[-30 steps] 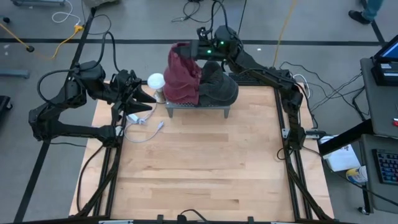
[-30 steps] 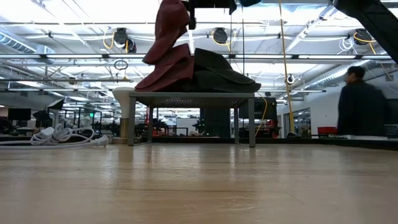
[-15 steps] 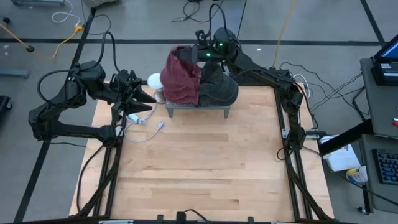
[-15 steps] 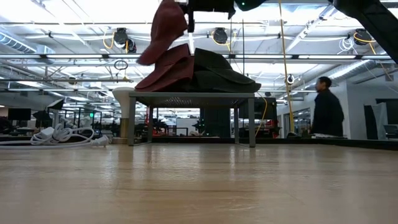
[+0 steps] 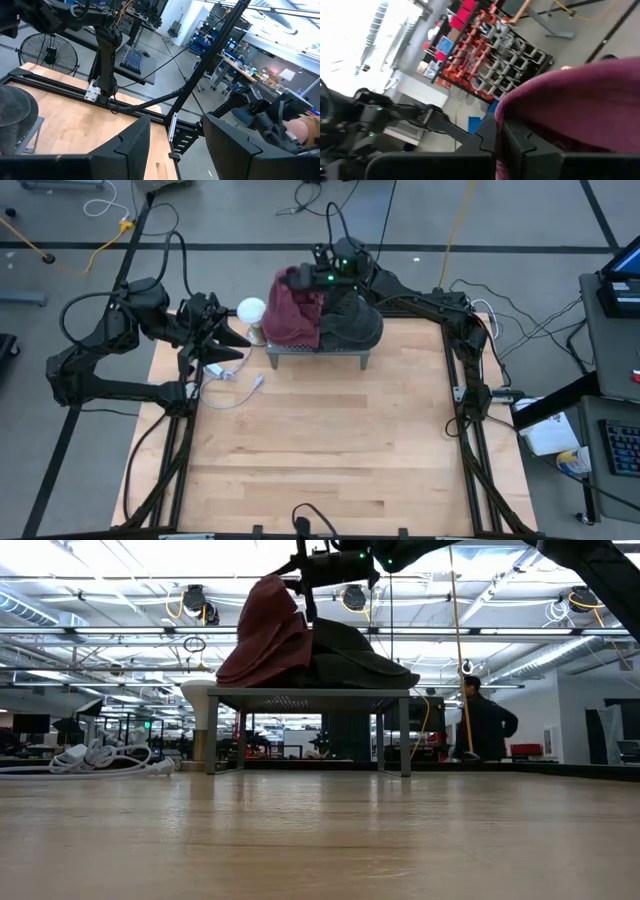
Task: Pick & Place hat
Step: Stack the red cap on top of the red cap on the shelf
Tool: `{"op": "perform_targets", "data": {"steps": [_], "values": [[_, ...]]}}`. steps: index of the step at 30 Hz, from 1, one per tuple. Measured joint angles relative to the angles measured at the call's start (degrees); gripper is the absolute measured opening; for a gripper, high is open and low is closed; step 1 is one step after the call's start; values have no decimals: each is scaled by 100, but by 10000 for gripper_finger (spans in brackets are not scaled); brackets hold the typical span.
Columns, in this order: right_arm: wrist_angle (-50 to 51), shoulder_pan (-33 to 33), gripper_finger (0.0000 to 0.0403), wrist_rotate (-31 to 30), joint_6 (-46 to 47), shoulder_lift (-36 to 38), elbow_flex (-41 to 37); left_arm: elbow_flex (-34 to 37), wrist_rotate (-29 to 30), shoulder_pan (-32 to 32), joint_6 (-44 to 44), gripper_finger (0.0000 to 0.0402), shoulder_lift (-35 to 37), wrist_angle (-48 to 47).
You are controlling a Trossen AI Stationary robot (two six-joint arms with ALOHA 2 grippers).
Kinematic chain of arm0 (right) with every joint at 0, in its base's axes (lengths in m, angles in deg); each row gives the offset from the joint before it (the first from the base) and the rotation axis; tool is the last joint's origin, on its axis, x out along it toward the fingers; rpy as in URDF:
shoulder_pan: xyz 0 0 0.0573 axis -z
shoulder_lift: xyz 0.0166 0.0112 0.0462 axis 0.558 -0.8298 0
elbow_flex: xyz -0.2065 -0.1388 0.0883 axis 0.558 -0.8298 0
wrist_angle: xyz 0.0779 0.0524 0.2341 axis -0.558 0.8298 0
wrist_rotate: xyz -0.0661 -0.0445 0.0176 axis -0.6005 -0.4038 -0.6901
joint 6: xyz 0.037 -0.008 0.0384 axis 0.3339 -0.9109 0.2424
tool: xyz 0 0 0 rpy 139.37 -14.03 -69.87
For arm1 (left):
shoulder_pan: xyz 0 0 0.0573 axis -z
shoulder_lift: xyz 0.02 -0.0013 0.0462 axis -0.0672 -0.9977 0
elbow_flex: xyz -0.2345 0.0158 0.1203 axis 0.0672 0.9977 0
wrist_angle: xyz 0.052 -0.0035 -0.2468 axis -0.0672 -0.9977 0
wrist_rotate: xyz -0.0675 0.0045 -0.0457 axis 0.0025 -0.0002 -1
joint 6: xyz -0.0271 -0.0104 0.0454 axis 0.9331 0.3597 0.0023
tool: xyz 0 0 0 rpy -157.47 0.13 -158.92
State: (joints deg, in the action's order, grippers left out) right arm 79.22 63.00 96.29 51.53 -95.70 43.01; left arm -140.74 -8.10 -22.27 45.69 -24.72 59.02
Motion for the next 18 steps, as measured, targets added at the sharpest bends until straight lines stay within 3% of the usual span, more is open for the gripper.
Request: {"op": "perform_targets", "data": {"steps": [18], "values": [[1555, 136, 0, -463, -360, 7, -28, 0, -9, 2, -47, 186, 0, -317]]}}
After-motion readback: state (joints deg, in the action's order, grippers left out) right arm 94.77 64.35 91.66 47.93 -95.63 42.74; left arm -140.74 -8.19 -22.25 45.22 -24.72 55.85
